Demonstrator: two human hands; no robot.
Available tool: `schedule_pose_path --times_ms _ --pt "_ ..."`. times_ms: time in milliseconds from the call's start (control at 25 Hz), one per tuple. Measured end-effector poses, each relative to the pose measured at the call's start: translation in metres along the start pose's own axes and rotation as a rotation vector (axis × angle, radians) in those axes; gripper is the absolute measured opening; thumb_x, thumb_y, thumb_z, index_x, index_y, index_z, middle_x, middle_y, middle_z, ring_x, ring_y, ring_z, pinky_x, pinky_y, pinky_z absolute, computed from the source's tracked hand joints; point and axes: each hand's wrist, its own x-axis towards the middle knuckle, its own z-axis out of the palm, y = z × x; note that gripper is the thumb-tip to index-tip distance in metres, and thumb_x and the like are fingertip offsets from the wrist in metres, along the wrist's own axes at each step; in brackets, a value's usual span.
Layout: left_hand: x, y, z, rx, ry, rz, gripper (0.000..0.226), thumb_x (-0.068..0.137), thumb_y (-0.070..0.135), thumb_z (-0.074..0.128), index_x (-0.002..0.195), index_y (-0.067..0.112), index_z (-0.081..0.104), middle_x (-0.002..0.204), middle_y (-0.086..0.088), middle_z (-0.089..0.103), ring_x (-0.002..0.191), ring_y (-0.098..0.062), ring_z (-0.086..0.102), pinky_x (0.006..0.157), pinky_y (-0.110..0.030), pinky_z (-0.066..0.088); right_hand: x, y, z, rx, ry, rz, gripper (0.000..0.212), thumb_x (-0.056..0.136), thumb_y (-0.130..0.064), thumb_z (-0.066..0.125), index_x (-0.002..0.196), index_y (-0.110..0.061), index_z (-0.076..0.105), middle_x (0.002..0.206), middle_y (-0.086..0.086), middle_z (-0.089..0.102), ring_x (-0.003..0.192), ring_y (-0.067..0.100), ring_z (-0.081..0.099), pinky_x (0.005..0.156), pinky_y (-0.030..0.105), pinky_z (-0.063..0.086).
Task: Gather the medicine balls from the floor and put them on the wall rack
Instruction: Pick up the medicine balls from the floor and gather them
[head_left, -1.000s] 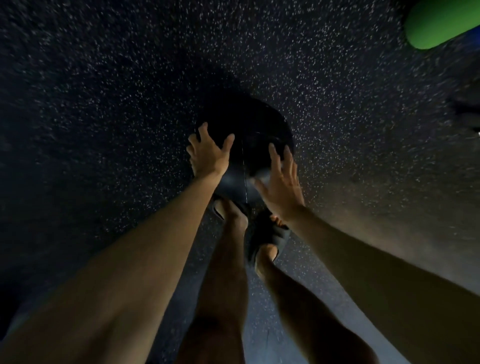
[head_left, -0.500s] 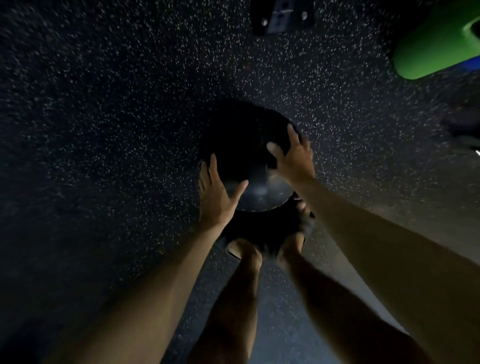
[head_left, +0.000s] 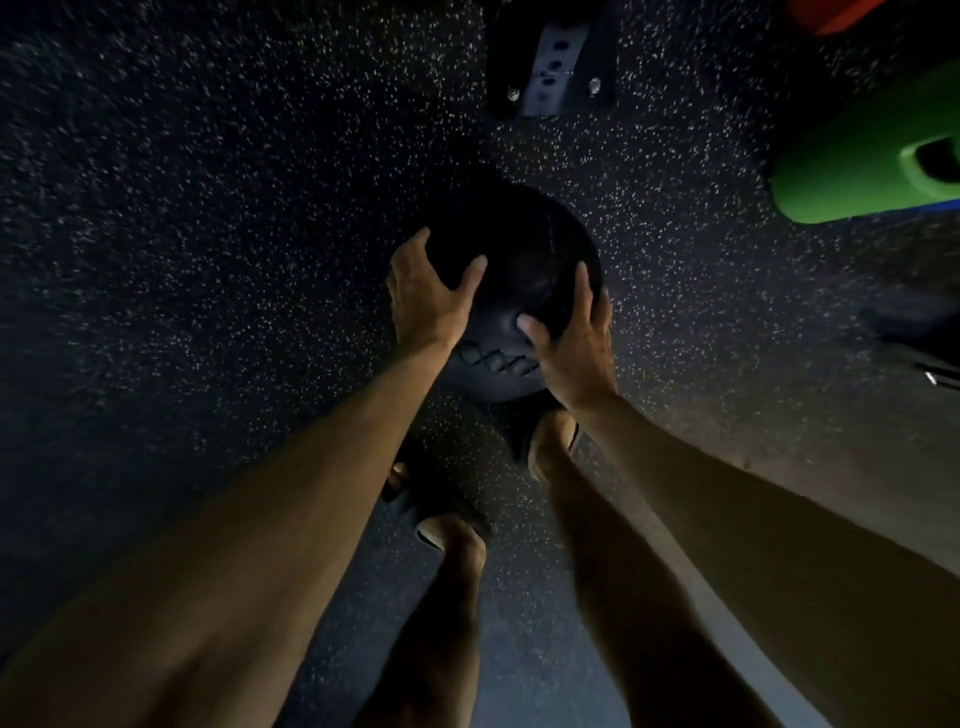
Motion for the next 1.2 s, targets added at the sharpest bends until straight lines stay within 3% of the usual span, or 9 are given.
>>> schedule_pose_path --times_ms 120,280,400,520,680,760,960,1080,1200 --pt "0.003 0.006 0.004 0.011 0.019 0.132 0.083 0.087 0.054 0.066 0.149 0.01 0.034 0.148 -0.019 0.036 0.136 -0.033 0.038 0.109 -0.049 0.042 0.044 -0.009 -0.025 0.085 0.017 0.149 0.086 0.093 -0.07 0.041 0.159 -0.031 0.003 0.162 0.019 0.017 0.142 0.044 0.032 0.111 0.059 0.035" --pt "0.008 0.025 0.022 0.107 0.062 0.115 0.091 0.078 0.072 0.055 0.148 0.018 0.037 0.147 -0.018 0.039 0.135 -0.036 0.037 0.109 -0.055 0.038 0.086 -0.018 -0.059 0.166 0.066 0.32 0.077 0.097 -0.065 0.037 0.156 -0.018 0.021 0.15 0.022 0.036 0.137 0.042 0.038 0.111 0.05 0.036" --pt "0.023 0.049 0.027 0.111 0.042 0.087 0.086 0.081 0.07 0.059 0.148 0.021 0.038 0.148 -0.017 0.037 0.135 -0.034 0.037 0.108 -0.049 0.041 0.075 -0.023 -0.066 0.029 0.142 0.02 0.073 0.097 -0.06 0.043 0.155 -0.021 0.022 0.153 0.018 0.029 0.139 0.038 0.036 0.109 0.052 0.038" --pt "0.039 0.074 0.023 0.089 0.137 -0.004 0.077 0.085 0.063 0.062 0.142 0.016 0.042 0.141 -0.016 0.043 0.129 -0.03 0.044 0.104 -0.045 0.045 0.055 -0.021 -0.061 -0.218 0.082 -0.296 0.078 0.096 -0.06 0.048 0.159 -0.029 0.013 0.166 0.015 0.007 0.151 0.037 0.013 0.116 0.052 0.025" --pt "0.033 0.079 0.011 0.192 0.249 0.04 0.06 0.091 0.046 0.064 0.138 0.014 0.046 0.139 -0.014 0.046 0.127 -0.03 0.044 0.1 -0.045 0.047 0.077 -0.043 -0.066 -0.252 0.052 -0.255 0.083 0.096 -0.057 0.053 0.16 -0.034 0.005 0.167 0.012 -0.003 0.154 0.034 0.002 0.12 0.052 0.016" --pt "0.023 0.068 0.01 0.221 0.183 0.093 0.062 0.091 0.038 0.066 0.144 0.016 0.043 0.14 -0.014 0.046 0.125 -0.031 0.046 0.098 -0.045 0.049 0.093 -0.054 -0.075 -0.255 0.06 -0.198 0.082 0.096 -0.057 0.052 0.16 -0.033 0.006 0.167 0.016 0.002 0.153 0.037 0.007 0.12 0.052 0.02" --pt "0.016 0.073 -0.007 0.194 -0.126 -0.078 0.079 0.096 0.028 0.061 0.158 0.029 0.013 0.155 -0.015 0.031 0.133 -0.034 0.046 0.102 -0.046 0.045 0.098 -0.081 -0.092 -0.317 0.021 -0.152 0.073 0.099 -0.041 0.052 0.159 -0.025 0.014 0.164 0.021 0.011 0.149 0.04 0.017 0.118 0.053 0.026" --pt "-0.004 0.09 -0.035 0.272 -0.135 -0.128 0.058 0.098 0.029 0.055 0.151 0.021 0.033 0.146 -0.016 0.045 0.127 -0.035 0.052 0.098 -0.048 0.047 0.059 -0.089 -0.104 -0.423 0.002 -0.17 0.055 0.1 -0.031 0.05 0.149 -0.018 0.031 0.154 0.02 0.03 0.14 0.037 0.032 0.11 0.053 0.038" --pt "-0.058 0.095 -0.076 0.306 -0.138 -0.168 0.041 0.099 0.03 0.052 0.138 0.016 0.047 0.133 -0.015 0.057 0.118 -0.034 0.059 0.093 -0.047 0.05 -0.005 -0.104 -0.114 -0.505 -0.15 -0.217 0.042 0.101 -0.031 0.049 0.137 -0.012 0.042 0.134 0.016 0.052 0.117 0.03 0.055 0.095 0.046 0.052"
